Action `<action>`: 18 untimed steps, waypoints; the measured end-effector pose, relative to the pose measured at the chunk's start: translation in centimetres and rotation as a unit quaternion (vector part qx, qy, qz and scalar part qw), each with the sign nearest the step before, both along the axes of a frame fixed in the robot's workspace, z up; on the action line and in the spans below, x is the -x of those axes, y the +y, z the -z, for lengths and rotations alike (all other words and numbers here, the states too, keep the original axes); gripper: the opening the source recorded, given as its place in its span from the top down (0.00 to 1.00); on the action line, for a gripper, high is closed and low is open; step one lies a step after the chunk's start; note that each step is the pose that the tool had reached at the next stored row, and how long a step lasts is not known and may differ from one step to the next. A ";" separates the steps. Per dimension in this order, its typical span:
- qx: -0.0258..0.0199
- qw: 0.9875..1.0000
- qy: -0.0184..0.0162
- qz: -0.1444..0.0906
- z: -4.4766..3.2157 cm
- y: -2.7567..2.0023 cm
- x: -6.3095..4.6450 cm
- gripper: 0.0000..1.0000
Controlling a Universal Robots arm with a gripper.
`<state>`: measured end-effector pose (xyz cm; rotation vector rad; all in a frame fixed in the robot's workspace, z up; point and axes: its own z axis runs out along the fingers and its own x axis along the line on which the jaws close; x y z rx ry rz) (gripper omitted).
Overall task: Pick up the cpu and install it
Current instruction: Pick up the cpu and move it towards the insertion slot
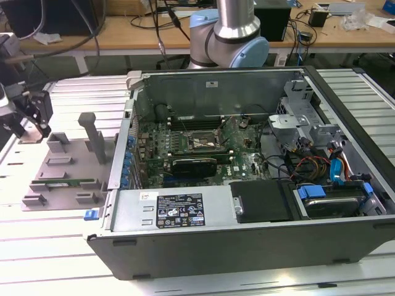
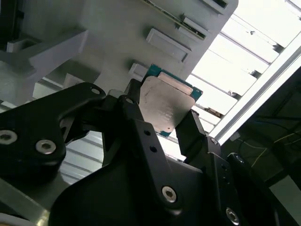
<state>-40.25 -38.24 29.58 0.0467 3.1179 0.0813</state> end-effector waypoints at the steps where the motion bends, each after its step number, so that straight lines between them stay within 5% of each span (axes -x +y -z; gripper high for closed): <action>1: 0.000 1.000 0.000 0.000 -0.46 0.00 0.0 0.45; 18: 0.000 1.000 -0.002 0.000 -6.54 0.18 0.0 0.45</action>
